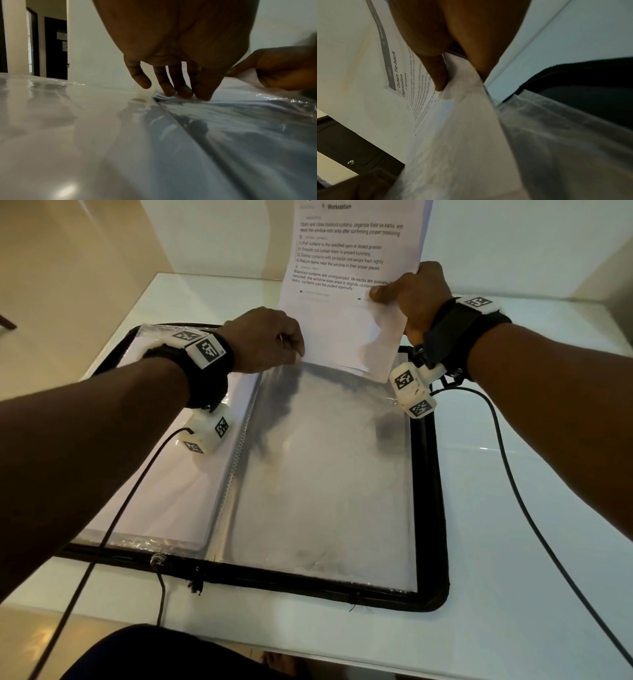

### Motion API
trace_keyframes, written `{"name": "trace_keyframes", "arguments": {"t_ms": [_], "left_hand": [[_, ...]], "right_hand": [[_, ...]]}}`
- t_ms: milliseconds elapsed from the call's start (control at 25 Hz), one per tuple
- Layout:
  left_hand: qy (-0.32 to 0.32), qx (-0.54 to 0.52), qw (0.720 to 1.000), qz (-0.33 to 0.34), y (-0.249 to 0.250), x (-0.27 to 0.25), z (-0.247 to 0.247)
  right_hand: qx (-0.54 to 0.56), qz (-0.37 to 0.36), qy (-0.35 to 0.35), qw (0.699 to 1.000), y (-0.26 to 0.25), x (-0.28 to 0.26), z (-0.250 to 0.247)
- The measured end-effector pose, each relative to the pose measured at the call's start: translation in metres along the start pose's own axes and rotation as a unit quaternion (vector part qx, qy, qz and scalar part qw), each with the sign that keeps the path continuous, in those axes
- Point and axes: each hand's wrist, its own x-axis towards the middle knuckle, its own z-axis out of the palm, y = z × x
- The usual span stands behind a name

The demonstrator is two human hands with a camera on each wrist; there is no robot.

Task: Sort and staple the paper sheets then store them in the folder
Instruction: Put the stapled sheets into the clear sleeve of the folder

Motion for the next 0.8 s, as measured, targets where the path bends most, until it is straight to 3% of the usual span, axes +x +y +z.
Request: {"name": "trace_keyframes", "arguments": {"t_ms": [160, 320, 680, 800], "left_hand": [[0.03, -0.173, 0.984, -0.006, 0.003, -0.006, -0.007], [0.007, -0.064, 0.997, -0.052, -0.009, -0.006, -0.011], [0.047, -0.073, 0.995, -0.055, -0.016, -0.004, -0.009], [0.065, -0.09, 0.992, -0.068, -0.014, -0.004, -0.008]], "right_hand": [[0.029, 0.001, 0.017, 0.999, -0.008, -0.003, -0.004], [0.007, -0.012, -0.002, 1.0, -0.014, -0.008, -0.004], [0.001, 0.046, -0.036, 0.998, -0.016, -0.005, -0.005], [-0.018, 0.052, -0.082, 0.995, -0.011, -0.009, -0.003]]}}
